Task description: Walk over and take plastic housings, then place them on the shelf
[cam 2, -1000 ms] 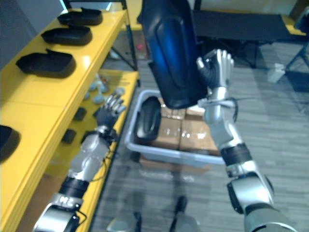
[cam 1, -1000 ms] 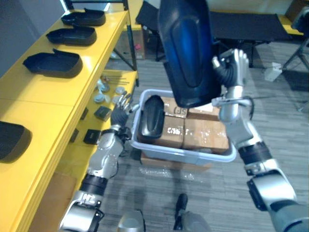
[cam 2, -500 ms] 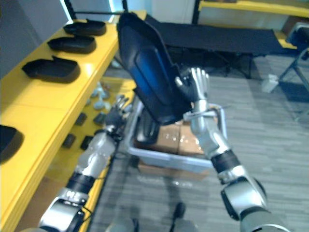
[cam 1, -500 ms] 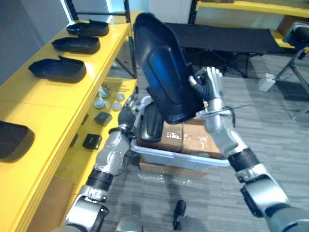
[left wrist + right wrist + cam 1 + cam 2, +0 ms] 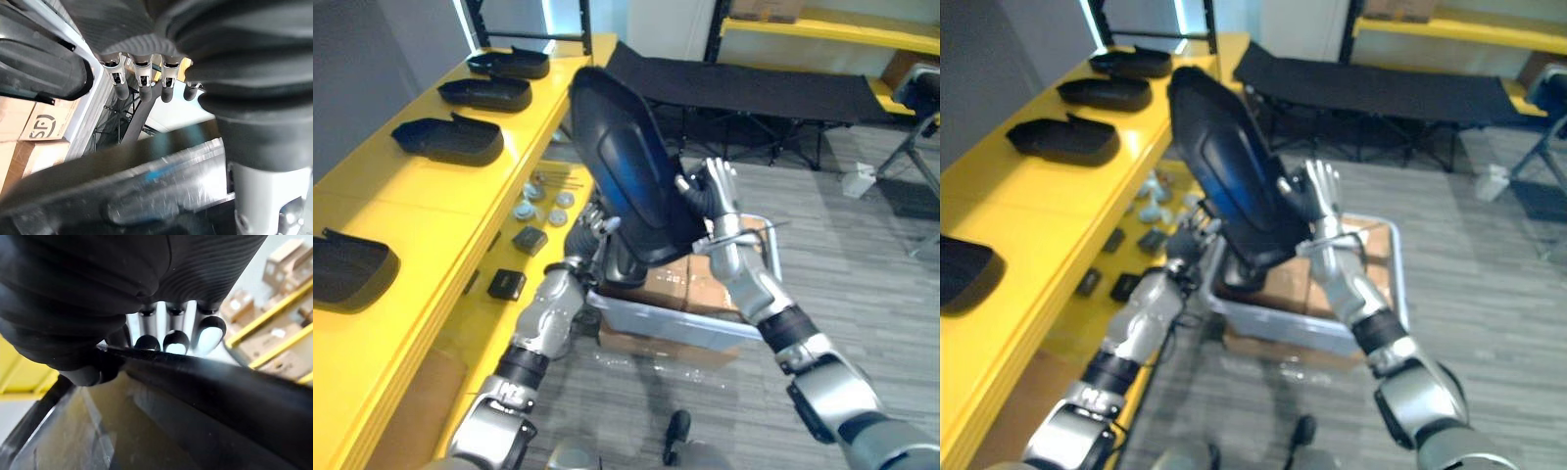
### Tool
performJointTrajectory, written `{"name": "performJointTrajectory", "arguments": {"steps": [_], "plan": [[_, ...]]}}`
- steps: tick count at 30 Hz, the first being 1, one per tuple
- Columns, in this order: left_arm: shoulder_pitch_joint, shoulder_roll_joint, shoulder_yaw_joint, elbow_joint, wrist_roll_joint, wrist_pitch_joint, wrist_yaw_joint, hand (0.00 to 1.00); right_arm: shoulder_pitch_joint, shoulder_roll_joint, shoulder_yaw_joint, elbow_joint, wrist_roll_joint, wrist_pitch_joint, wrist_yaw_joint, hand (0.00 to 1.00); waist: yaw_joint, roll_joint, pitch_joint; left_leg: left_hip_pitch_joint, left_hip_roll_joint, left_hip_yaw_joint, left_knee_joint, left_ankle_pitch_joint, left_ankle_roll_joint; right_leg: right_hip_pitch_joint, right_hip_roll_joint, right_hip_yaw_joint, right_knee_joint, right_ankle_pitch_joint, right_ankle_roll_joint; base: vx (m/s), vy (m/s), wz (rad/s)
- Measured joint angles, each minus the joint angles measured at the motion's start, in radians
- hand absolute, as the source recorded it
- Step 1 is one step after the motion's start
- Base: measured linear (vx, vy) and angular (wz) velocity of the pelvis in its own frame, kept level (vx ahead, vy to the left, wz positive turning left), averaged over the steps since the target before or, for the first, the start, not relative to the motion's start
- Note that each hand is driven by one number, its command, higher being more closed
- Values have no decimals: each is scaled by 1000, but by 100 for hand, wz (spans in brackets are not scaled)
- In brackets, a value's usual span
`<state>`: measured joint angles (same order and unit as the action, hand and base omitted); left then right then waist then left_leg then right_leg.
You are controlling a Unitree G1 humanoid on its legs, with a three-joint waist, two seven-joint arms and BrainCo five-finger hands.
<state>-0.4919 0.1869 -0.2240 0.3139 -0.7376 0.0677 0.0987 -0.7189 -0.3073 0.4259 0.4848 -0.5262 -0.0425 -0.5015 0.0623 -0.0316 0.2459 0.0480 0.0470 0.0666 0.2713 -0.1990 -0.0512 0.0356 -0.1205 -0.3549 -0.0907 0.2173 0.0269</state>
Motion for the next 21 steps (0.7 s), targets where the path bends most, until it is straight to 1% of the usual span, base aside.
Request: {"name": "performJointTrajectory", "arguments": {"steps": [2, 6, 7, 14, 17, 19, 21], "plan": [[1, 1, -21, 0, 0, 2, -4, 0, -1, 12, 3, 37, 1, 5, 1, 100, 9, 0, 0, 0, -1, -1, 0, 0, 0, 0, 1, -1, 0, 5, 1, 0, 0, 0], [12, 2, -25, 0, 0, 6, -4, 0, -2, 22, 23, 43, 2, 9, 0, 100, 13, 0, 0, -2, -5, -2, 1, 0, 0, 0, 0, -1, 0, 7, 4, 4, 4, 1], [19, 2, -25, 0, -1, 6, -4, 100, -6, 29, 25, 45, 2, 9, 0, 100, 14, 0, 0, -2, -5, -2, 1, 0, 0, 1, 0, -1, 0, 7, 4, 0, 0, 0], [48, 1, -26, 3, 5, -1, 11, 100, -38, 57, 64, 57, 3, 7, 2, 100, 23, 0, 0, -14, -4, -8, 14, -1, -1, -2, 1, -5, 0, 3, 0, -9, 3, 2], [59, 1, -25, 4, 11, -4, 36, 100, -38, 71, 78, 57, 3, -4, 3, 100, 23, -1, 0, -14, -4, -7, 17, -1, -1, -1, 0, -5, 0, -3, -6, -10, 4, 0], [64, 2, -24, 7, 14, -6, 56, 100, -37, 79, 85, 56, 3, -10, 1, 100, 22, -2, -1, -14, -3, -7, 17, -1, -1, -1, -1, -5, 0, -6, -2, 0, 0, 0], [65, 1, -24, 20, 34, -20, 75, 100, -33, 91, 87, 56, 4, -11, -2, 100, 22, -7, -5, -15, -1, -8, 17, -2, -2, -1, -1, -5, 0, -8, -3, 0, 0, 0]]}}
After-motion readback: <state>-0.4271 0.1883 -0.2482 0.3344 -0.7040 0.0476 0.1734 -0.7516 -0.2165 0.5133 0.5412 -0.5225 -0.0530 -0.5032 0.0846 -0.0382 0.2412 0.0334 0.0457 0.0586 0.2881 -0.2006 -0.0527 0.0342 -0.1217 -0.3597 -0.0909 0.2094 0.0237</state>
